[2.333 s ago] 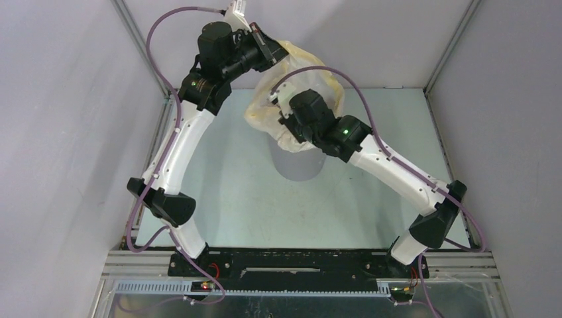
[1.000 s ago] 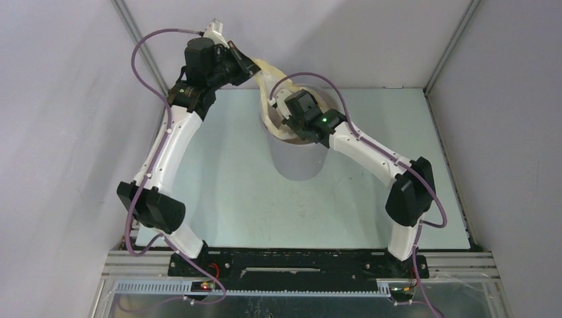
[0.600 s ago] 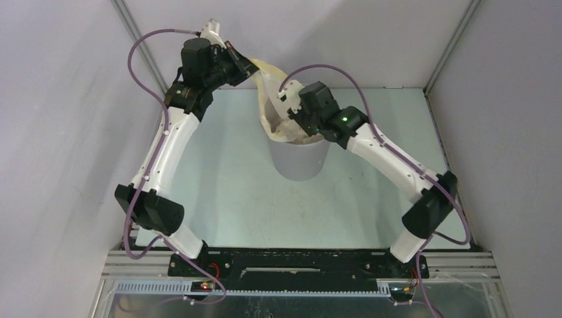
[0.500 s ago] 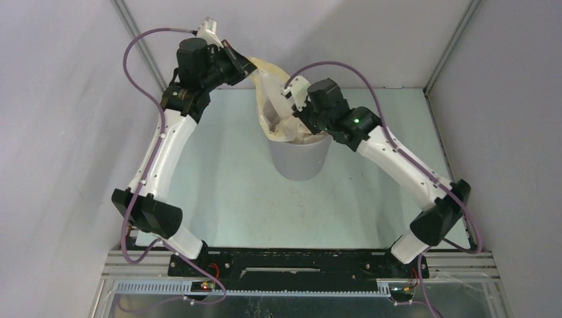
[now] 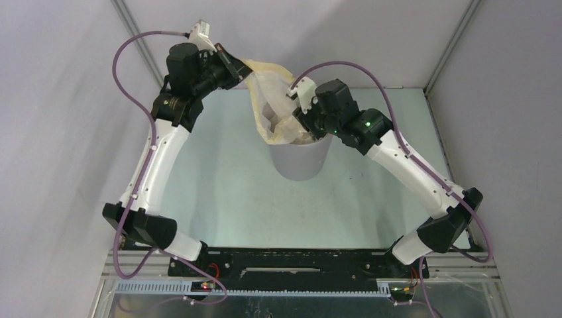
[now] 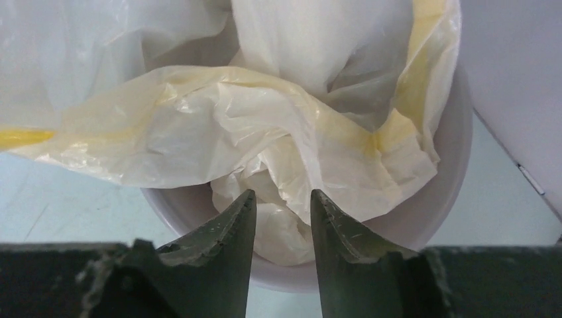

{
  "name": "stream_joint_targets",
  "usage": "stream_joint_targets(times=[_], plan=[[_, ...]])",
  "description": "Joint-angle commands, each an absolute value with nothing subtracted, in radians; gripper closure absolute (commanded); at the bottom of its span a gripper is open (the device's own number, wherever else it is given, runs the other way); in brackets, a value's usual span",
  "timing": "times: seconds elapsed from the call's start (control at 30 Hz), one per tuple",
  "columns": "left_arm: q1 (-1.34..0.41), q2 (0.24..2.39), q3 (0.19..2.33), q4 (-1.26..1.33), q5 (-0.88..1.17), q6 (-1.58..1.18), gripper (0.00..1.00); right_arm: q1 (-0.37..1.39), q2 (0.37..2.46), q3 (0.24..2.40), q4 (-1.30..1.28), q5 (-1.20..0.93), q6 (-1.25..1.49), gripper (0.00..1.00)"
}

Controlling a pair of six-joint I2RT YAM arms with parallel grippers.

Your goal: Put the trash bags into the trash bin

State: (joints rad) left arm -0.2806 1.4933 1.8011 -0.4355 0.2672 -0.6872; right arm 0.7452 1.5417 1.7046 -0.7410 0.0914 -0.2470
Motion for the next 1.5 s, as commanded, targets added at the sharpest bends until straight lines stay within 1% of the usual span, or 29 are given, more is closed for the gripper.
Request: stream_joint_targets(times=[0.0, 0.13, 0.17, 0.27, 0.3, 0.47, 0.63, 0.73, 0.87, 1.1, 1.2, 1.3, 1.47], plan=[[-0.272, 1.437, 1.775, -0.428, 0.297, -0.658, 0.99, 0.701, 1.521, 1.801, -0.751, 0.087, -0.101, 0.59], [-0.272, 1.398, 1.705, -0.406, 0.298, -0.658, 0.99, 0.695, 1.555, 1.832, -0.717, 0.167, 0.147, 0.51], [-0.272, 1.389, 1.692, -0.400, 0.299, -0.658, 0.99, 0.702, 1.563, 1.827, -0.692, 0.190, 0.157, 0.50], [-0.272, 1.374, 1.688, -0.404, 0.309, -0.655, 0.99, 0.730, 1.606, 1.845, -0.649, 0.346, 0.125, 0.48], [-0.272, 1.370, 1.691, -0.409, 0.313, -0.653, 0.99, 0.724, 1.618, 1.853, -0.638, 0.354, 0.114, 0.49], [-0.272, 1.327, 1.685, -0.416, 0.286, -0.639, 0.99, 0.660, 1.670, 1.896, -0.619, 0.234, 0.101, 0.49], [-0.266, 1.273, 1.649, -0.415, 0.231, -0.633, 0.99, 0.646, 1.737, 1.956, -0.627, 0.251, 0.077, 0.52], [-0.265, 1.251, 1.627, -0.408, 0.221, -0.631, 0.98, 0.646, 1.769, 1.979, -0.619, 0.262, 0.046, 0.52], [-0.265, 1.247, 1.610, -0.409, 0.236, -0.626, 0.98, 0.645, 1.805, 2.005, -0.615, 0.264, 0.018, 0.44], [-0.262, 1.231, 1.593, -0.411, 0.220, -0.616, 0.98, 0.646, 1.878, 2.068, -0.672, 0.352, -0.028, 0.36], [-0.259, 1.226, 1.589, -0.411, 0.216, -0.614, 0.98, 0.646, 1.898, 2.071, -0.678, 0.348, -0.030, 0.37], [-0.257, 1.224, 1.590, -0.410, 0.213, -0.614, 0.98, 0.646, 1.904, 2.069, -0.666, 0.298, -0.022, 0.39], [-0.255, 1.231, 1.601, -0.411, 0.216, -0.615, 0.98, 0.646, 1.932, 2.068, -0.627, 0.248, -0.004, 0.46]])
